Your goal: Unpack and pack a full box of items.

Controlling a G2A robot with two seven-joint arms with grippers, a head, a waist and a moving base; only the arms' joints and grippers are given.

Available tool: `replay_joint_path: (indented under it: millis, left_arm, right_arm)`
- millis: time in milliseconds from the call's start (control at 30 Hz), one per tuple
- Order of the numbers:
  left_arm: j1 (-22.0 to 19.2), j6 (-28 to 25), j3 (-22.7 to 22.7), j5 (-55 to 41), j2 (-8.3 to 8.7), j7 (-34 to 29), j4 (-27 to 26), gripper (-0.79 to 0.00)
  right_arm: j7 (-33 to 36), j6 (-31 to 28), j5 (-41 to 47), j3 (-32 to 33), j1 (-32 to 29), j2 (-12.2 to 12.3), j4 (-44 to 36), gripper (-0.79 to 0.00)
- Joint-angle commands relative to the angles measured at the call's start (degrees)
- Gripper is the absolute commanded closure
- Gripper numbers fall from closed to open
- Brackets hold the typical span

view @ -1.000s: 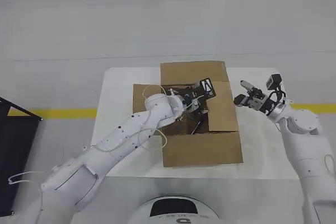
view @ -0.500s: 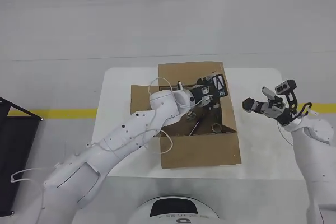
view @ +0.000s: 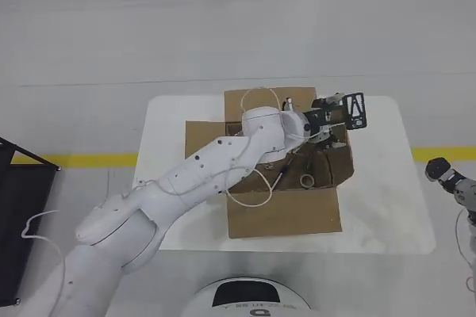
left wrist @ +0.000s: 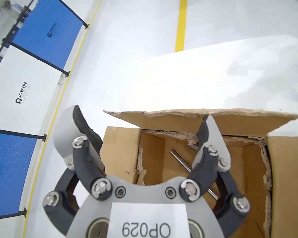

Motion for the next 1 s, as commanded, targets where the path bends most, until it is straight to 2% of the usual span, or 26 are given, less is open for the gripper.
replay_joint_path:
  millis: [0, 133, 167, 300, 433, 567, 633, 733, 833, 967]
  left_arm:
    - [-1.9, -0.2, 1.6, -4.2, -2.46, -2.3, 4.2, -0.785]
    - [-5.0, -1.9, 4.6, -6.8, -6.27, -4.3, 10.9, -0.785]
    - [-5.9, -2.2, 5.4, -7.4, -7.52, -4.7, 13.6, -0.785]
    - [-7.8, -3.6, 7.3, -7.5, -10.72, -4.0, 19.6, -0.785]
    - [-9.5, -7.3, 7.6, -8.3, -12.66, -2.7, 24.2, -0.785]
    - [-11.5, -8.2, 6.9, -7.3, -13.66, -0.3, 26.8, -0.785]
    - [-13.0, -8.8, 4.7, -8.6, -13.41, 2.7, 27.2, -0.785]
    - [-14.7, -9.0, 0.6, -10.3, -11.96, 5.9, 28.1, -0.785]
    - [-15.2, -9.8, -5.2, -11.2, -8.77, 9.5, 28.7, -0.785]
    - [-11.3, -11.6, -15.0, -9.2, -2.08, 13.7, 25.8, -0.785]
  right_arm:
    - [-1.3, -1.2, 1.5, 2.0, -3.8, -0.5, -3.6, -0.785]
    - [-4.3, -3.4, 1.3, 4.8, -8.7, -1.4, -9.5, -0.785]
    - [-5.2, -2.7, 1.1, 5.4, -10.0, -1.6, -11.5, -0.785]
    - [-9.6, 0.5, -2.4, 6.6, -11.6, -1.9, -16.6, -0.785]
    - [-15.0, 3.7, -6.8, 6.3, -11.0, -2.0, -21.1, -0.785]
    - [-18.8, 7.4, -10.3, 6.2, -8.8, -1.8, -26.0, -0.785]
    - [-20.1, 8.9, -13.0, 6.2, -8.0, -1.7, -29.7, -0.785]
    - [-23.1, 11.8, -16.9, 5.9, -6.3, -1.5, -34.3, -0.785]
    - [-25.2, 15.8, -21.0, 4.6, -3.4, -1.0, -39.2, -0.785]
    - [-26.6, 23.5, -26.7, 0.4, 3.1, 0.0, -43.8, -0.785]
